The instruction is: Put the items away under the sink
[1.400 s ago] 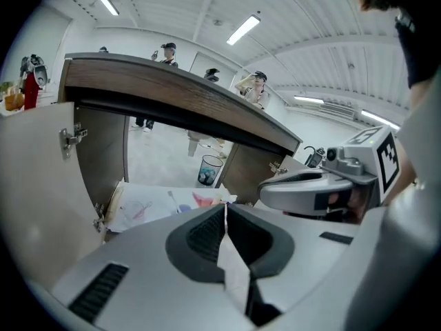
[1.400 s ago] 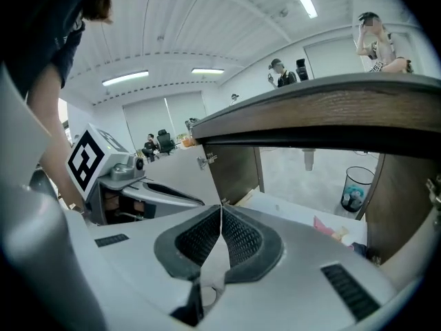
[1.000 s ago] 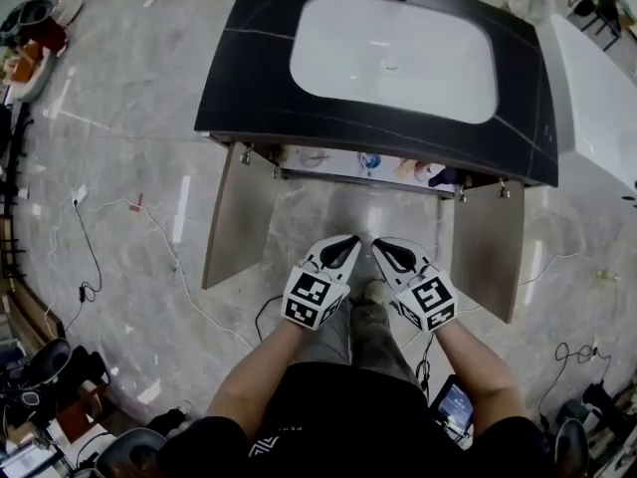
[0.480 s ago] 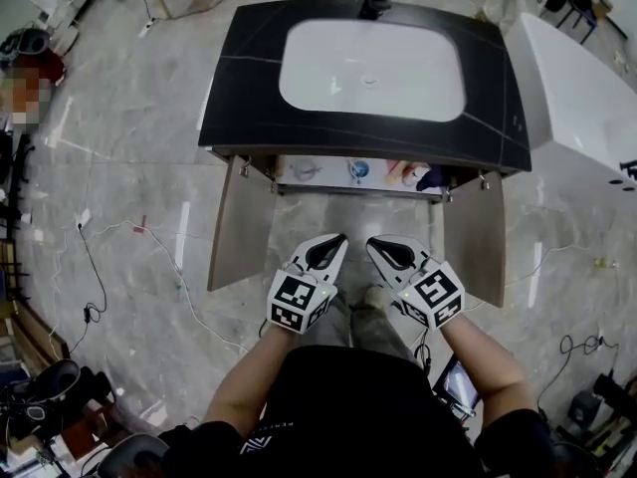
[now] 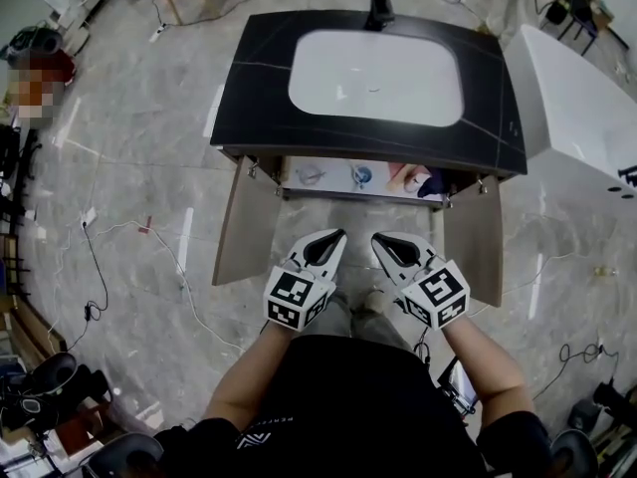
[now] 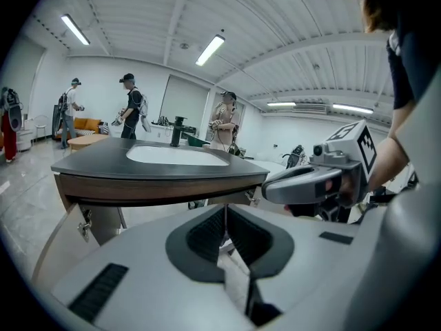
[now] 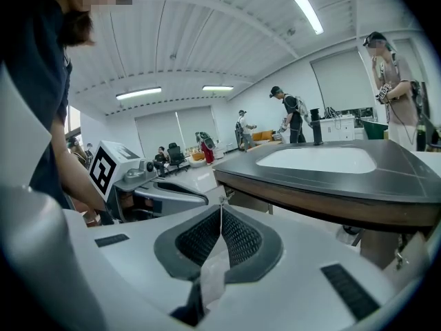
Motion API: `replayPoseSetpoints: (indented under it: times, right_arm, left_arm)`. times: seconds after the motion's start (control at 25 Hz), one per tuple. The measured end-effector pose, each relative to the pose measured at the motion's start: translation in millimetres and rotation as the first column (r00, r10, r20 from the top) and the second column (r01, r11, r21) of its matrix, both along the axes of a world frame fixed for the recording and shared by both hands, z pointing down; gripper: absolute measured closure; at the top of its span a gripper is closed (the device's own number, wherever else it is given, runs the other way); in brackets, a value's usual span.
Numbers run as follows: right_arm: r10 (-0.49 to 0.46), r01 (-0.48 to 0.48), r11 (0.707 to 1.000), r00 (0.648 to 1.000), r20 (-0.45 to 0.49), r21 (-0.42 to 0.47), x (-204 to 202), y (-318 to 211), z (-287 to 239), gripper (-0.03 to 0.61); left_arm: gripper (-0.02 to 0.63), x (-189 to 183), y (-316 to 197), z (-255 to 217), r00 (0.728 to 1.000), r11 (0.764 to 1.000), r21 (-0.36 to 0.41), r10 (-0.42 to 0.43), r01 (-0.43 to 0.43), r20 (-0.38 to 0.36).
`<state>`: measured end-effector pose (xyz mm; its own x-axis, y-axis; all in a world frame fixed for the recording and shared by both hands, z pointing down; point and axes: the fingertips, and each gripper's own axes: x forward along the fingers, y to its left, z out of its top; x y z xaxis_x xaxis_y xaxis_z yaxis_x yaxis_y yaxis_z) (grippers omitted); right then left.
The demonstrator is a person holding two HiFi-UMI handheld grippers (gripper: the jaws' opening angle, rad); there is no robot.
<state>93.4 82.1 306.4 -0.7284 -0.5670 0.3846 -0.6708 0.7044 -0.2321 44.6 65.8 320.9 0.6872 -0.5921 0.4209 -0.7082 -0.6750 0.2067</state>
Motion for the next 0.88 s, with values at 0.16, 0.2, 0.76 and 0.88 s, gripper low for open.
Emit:
replayPoseSetpoints:
  times: [0.16, 0.2, 0.76, 0.88]
  right_arm:
    - [0.010, -0.010, 1.000, 1.000, 0.002, -0.004, 4, 0, -1, 0.543]
    - [0.011, -0.011, 1.000, 1.000, 0.007, -0.005, 3, 0, -2, 0.543]
    - [0.001, 0.000, 1.000, 0.998, 0.071, -0.020, -19, -5, -18, 0.543]
    - [-0.010, 0.012, 1.000, 0.998, 0.070, -0.023, -23, -1, -19, 0.543]
  left_arm:
    - [0.597, -5, 1, -5, 1.000, 1.000, 0.005, -0.012, 0.012, -0.002]
    - [0.597, -7, 2, -5, 1.000, 1.000, 0.007, -0.013, 0.013, 0.000]
    - [0.597, -14, 4, -13, 1.000, 1.000, -0.001, -0.008, 0.008, -0.006]
    - [0.597, -12, 7, -12, 1.000, 1.000, -0.007, -0.005, 0.005, -0.013]
